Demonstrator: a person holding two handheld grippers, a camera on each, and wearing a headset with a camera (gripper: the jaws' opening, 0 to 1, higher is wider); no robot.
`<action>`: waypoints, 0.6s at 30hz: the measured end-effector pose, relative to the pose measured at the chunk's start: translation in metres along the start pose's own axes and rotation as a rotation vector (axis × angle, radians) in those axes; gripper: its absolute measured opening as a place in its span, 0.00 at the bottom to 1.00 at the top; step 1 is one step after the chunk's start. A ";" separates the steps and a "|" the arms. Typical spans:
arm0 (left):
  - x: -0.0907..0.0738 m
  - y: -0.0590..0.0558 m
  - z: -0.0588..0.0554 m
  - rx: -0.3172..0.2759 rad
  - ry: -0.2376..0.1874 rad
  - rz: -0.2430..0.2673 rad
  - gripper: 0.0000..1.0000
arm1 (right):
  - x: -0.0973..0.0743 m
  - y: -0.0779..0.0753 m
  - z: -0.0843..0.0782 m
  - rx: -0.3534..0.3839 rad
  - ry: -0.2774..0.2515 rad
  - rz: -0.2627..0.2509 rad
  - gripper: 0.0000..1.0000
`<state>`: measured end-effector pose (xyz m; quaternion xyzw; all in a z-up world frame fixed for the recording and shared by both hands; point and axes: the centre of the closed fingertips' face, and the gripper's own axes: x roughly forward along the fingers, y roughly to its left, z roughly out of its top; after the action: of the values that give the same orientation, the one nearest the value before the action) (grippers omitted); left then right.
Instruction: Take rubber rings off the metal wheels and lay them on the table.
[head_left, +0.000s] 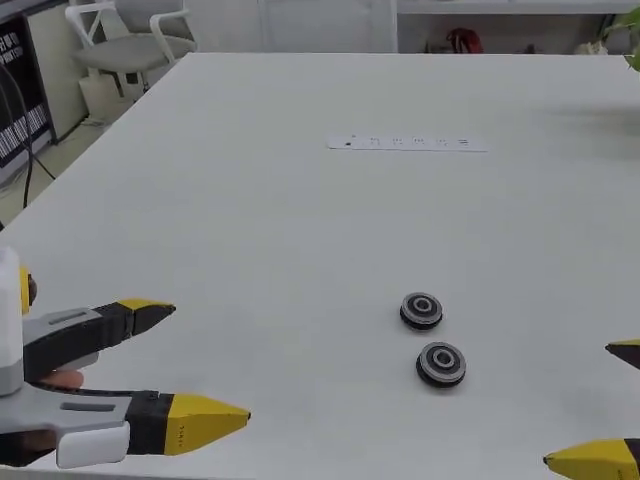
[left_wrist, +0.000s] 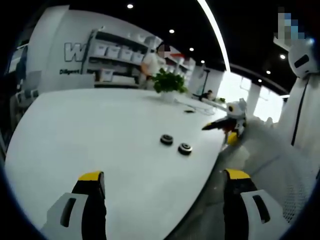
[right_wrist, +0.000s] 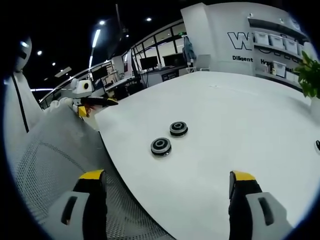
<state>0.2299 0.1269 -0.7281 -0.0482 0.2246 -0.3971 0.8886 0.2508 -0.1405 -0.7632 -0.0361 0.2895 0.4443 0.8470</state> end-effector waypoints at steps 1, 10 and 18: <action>0.000 0.000 -0.001 -0.002 0.002 0.000 1.00 | 0.000 -0.001 0.000 0.002 -0.002 -0.004 0.99; 0.001 0.001 -0.001 -0.014 -0.007 -0.002 1.00 | -0.001 -0.006 0.002 0.005 -0.004 -0.026 0.99; 0.001 0.003 0.001 -0.010 -0.016 0.011 1.00 | -0.007 -0.014 0.009 0.006 -0.028 -0.074 1.00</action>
<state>0.2330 0.1284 -0.7285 -0.0546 0.2199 -0.3908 0.8921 0.2632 -0.1513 -0.7545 -0.0382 0.2775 0.4124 0.8669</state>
